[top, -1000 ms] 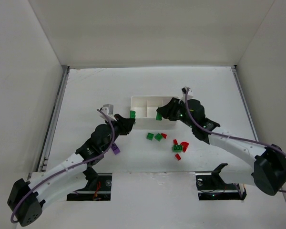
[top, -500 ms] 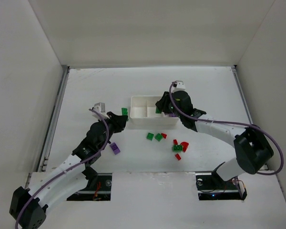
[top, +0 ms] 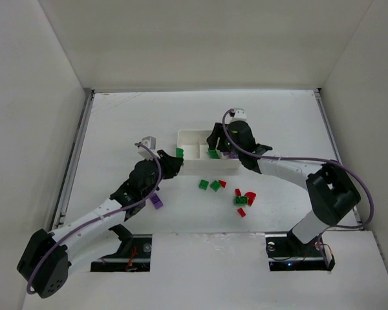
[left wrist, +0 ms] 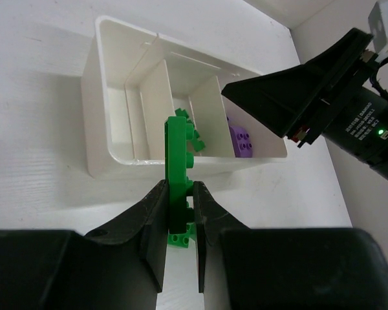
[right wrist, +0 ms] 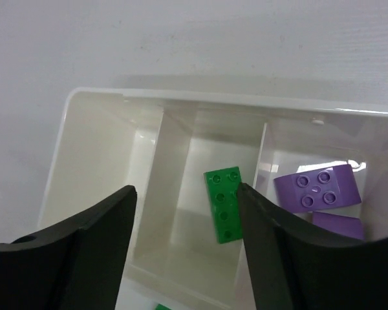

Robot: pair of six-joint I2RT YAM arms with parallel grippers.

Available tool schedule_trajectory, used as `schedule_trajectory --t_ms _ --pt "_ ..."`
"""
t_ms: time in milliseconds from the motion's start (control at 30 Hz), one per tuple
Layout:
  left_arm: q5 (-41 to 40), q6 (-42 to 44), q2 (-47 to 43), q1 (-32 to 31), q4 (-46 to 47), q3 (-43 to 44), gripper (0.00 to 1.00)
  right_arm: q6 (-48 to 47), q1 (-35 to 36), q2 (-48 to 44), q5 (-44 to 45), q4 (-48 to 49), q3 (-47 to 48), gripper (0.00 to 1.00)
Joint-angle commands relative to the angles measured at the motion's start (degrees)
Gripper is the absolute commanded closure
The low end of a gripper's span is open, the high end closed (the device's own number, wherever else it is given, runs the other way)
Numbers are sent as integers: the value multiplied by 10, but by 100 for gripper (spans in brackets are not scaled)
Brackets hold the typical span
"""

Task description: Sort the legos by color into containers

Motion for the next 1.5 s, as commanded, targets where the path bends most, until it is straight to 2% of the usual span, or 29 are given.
schedule_trajectory --t_ms 0,133,167,267,333,500,700,833,933,1100,1233,1333,1467 --pt "10 0 21 -14 60 44 87 -6 -1 -52 12 21 17 29" --pt "9 9 84 -35 60 91 87 -4 -1 -127 17 21 -21 29" --pt "10 11 104 -40 58 107 87 0 -1 -149 22 22 -38 33" --pt "10 28 173 -58 54 160 87 20 -1 -225 45 24 -109 57" --pt "5 44 224 -66 48 196 87 34 -1 -271 61 24 -155 64" --pt "-7 59 341 -66 6 292 87 59 -4 -360 72 18 -242 64" --pt "-26 74 428 -63 -39 375 86 57 0 -416 71 14 -279 60" --pt "-59 85 459 -67 -76 409 82 57 5 -430 70 20 -291 51" --pt "-78 85 465 -74 -89 415 72 53 8 -430 68 23 -293 42" --pt "-87 86 449 -79 -90 404 55 48 23 -420 68 26 -291 39" --pt "-117 94 380 -78 -83 368 54 20 68 -393 56 37 -277 55" --pt "-143 96 302 -66 -87 320 54 9 129 -342 43 50 -251 67" --pt "-165 68 178 -27 -113 235 55 -3 234 -235 42 83 -201 65"
